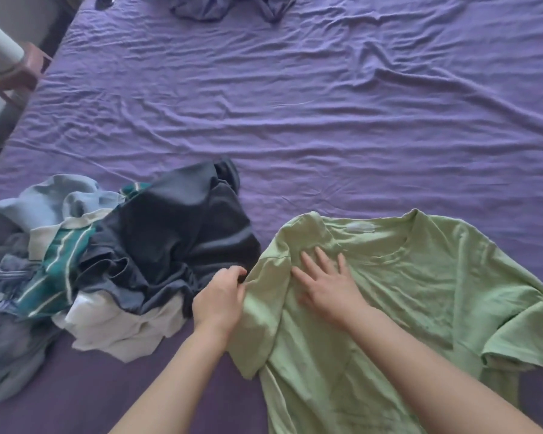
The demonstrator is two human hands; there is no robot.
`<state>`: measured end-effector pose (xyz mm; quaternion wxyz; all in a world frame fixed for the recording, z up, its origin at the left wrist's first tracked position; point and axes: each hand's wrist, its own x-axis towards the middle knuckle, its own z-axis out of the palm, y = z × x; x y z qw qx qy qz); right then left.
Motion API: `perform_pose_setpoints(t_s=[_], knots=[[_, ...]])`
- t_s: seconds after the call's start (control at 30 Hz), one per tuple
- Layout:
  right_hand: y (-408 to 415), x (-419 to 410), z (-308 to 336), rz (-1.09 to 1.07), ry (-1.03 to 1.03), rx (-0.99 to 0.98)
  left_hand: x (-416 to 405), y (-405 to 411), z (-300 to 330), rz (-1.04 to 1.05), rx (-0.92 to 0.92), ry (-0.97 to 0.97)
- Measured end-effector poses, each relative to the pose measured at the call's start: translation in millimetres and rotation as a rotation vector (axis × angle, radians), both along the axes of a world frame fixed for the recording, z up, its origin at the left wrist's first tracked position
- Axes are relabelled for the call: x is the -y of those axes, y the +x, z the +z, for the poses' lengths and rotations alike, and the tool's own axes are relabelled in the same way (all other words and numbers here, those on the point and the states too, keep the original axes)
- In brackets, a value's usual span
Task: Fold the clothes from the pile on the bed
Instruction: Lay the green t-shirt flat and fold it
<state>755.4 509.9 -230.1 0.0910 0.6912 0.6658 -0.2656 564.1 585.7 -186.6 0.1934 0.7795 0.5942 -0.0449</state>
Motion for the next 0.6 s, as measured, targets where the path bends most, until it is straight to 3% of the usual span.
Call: perform_pose_setpoints(t_s=[0.23, 0.4, 0.5, 0.6], knots=[[-19.3, -45.0, 1.4, 0.033, 0.003, 0.028, -38.2, -35.1, 25.2, -0.029, 0.326, 0.082], [-36.1, -66.0, 3.5, -0.008, -0.007, 0.031, -11.2, -25.4, 6.3, 0.027, 0.133, -0.199], [-43.2, -70.7, 4.3, -0.054, -0.006, 0.035, 11.7, -15.8, -9.3, 0.047, -0.001, -0.203], [-47.8, -78.7, 7.9, -0.135, -0.015, 0.02, 23.6, -15.9, -17.3, 0.005, 0.055, -0.168]])
